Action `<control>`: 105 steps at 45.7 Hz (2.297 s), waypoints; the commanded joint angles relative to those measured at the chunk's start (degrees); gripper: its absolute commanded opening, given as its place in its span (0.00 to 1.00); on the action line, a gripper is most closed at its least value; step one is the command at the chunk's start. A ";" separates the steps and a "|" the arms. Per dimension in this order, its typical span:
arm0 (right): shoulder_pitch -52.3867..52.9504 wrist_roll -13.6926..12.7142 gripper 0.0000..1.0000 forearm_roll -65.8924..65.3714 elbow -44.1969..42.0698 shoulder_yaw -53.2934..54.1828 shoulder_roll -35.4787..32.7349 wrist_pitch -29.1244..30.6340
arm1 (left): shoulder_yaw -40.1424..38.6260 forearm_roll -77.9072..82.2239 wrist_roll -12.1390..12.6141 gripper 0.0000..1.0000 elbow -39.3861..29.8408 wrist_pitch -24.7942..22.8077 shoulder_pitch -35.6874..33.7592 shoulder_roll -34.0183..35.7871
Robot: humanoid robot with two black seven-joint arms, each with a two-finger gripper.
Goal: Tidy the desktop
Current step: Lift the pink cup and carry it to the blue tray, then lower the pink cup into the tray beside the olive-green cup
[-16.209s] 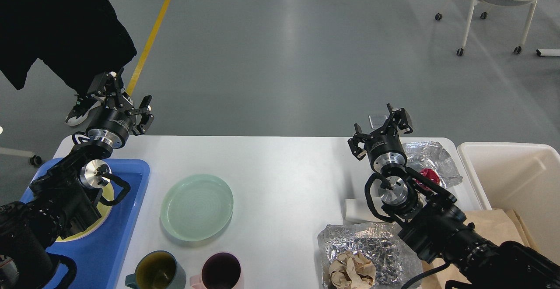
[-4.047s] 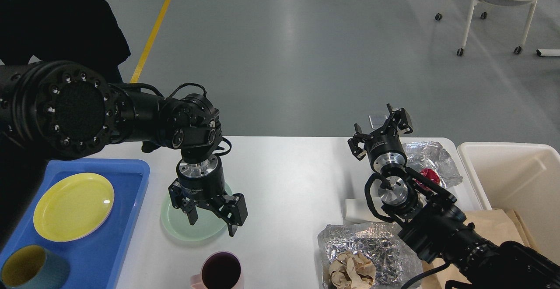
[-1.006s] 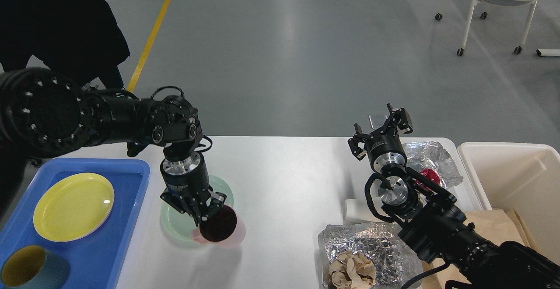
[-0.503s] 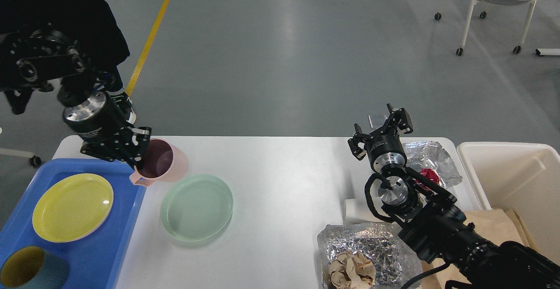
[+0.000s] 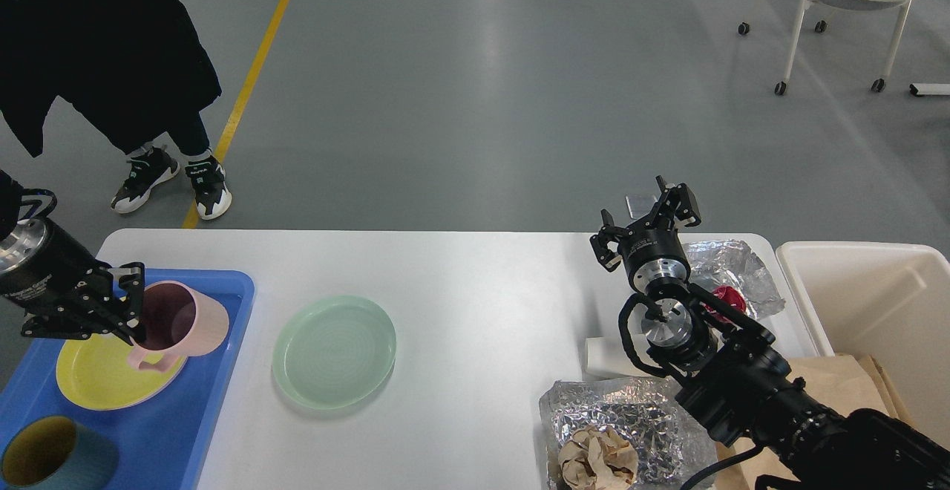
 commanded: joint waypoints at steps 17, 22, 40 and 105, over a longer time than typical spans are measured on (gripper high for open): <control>0.00 0.00 1.00 0.00 0.01 0.00 0.00 0.00 | -0.14 -1.26 -8.83 0.00 0.01 0.00 12.58 1.87; 0.00 0.00 1.00 0.00 0.01 0.00 0.00 0.00 | 0.04 -1.26 -8.74 0.00 0.01 0.00 13.11 4.24; 0.00 0.00 1.00 0.00 0.01 0.00 0.00 0.00 | 0.56 -1.08 -8.66 0.00 -0.08 0.00 14.78 7.76; 0.00 0.00 1.00 0.00 0.01 0.00 0.00 0.00 | -3.21 -1.26 -9.45 0.02 6.77 0.00 24.89 5.48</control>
